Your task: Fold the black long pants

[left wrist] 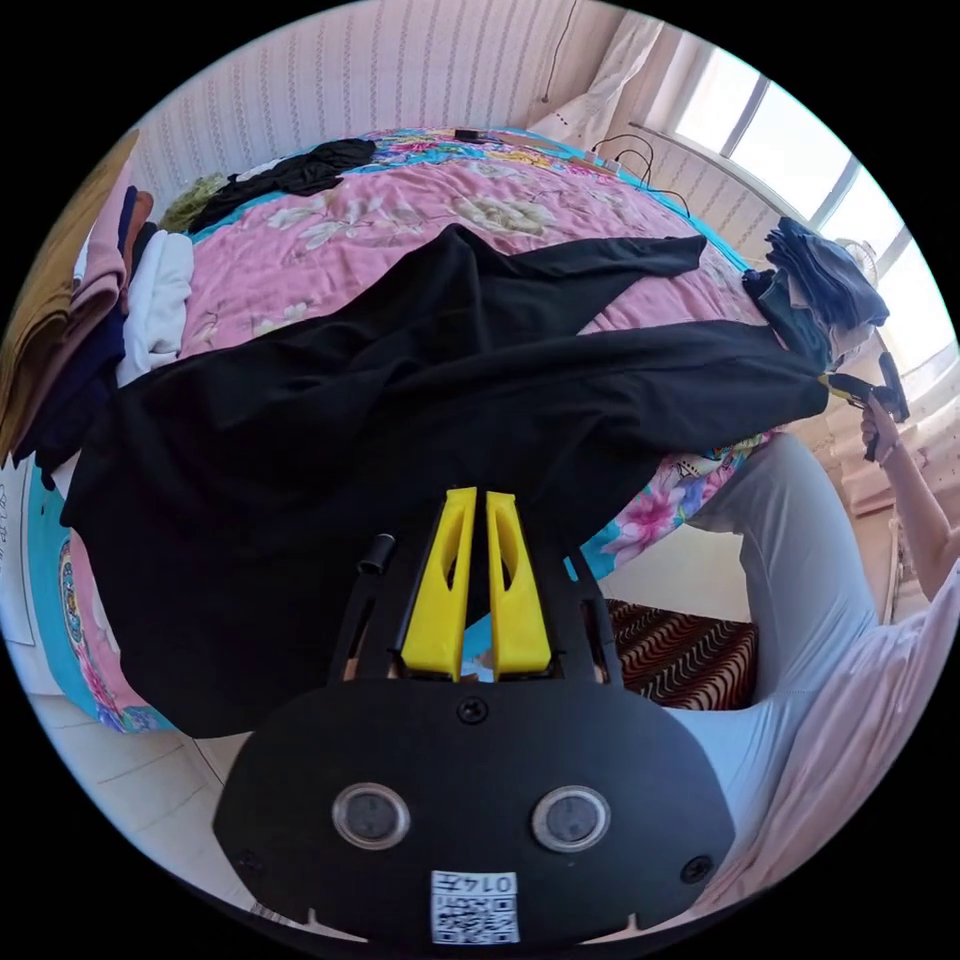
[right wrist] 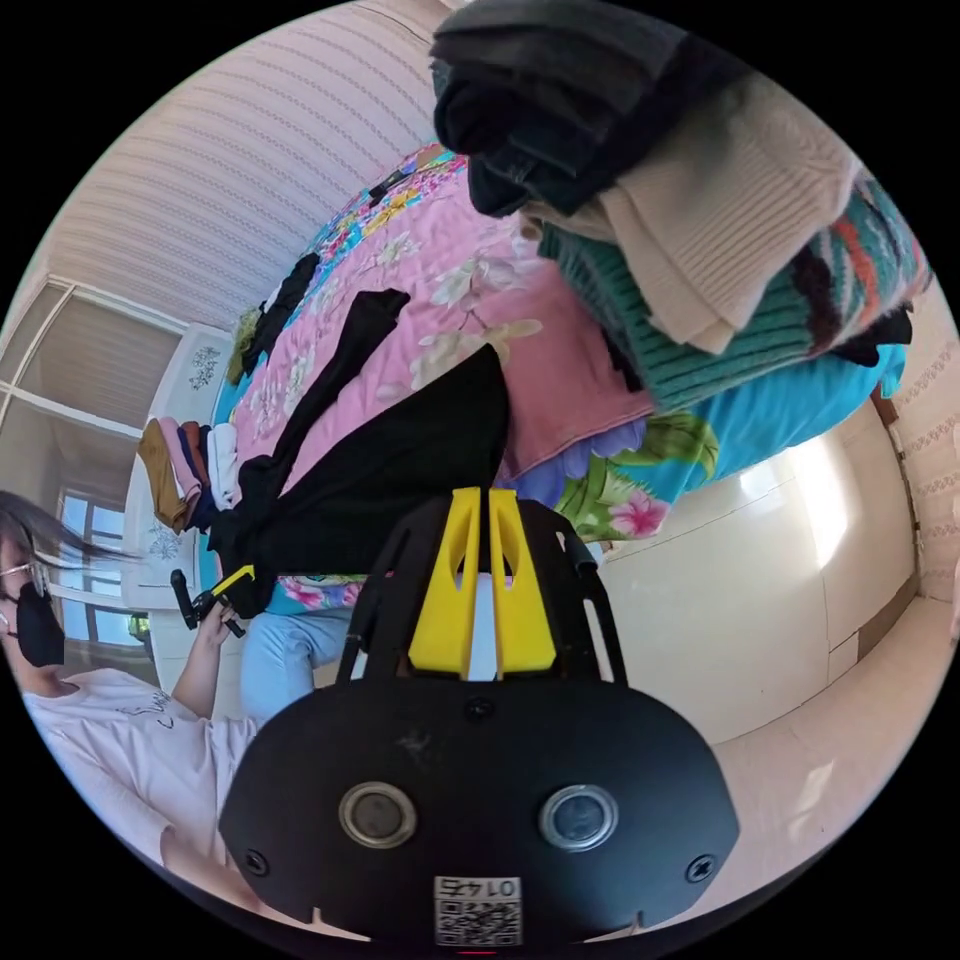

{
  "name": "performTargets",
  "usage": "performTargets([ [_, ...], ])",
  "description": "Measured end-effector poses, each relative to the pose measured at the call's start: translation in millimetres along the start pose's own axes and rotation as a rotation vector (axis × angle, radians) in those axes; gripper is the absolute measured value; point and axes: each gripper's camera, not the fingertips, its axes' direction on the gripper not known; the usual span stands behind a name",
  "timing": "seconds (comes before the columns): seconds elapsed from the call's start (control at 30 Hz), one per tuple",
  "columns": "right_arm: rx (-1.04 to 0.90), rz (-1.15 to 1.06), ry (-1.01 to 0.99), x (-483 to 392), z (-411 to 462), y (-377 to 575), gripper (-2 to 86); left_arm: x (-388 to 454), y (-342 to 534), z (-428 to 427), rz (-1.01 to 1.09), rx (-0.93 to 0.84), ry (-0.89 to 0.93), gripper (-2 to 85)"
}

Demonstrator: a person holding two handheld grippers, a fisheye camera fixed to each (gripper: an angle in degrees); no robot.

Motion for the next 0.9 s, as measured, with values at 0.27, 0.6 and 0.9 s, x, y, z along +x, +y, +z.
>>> performTargets([
  [0.27,-0.083,0.017,0.113,8.5,14.9,1.2,5.1,35.4,-17.8,-5.4,0.153,0.085,0.017,0.1],
  [0.6,0.093,-0.059,0.024,15.1,25.0,36.9,8.8,152.3,-81.5,63.7,0.535,0.07,0.103,2.6],
  [0.9,0.328,0.075,-0.113,65.9,22.7,107.3,9.8,336.1,-182.1,129.5,0.814,0.184,0.307,3.1],
])
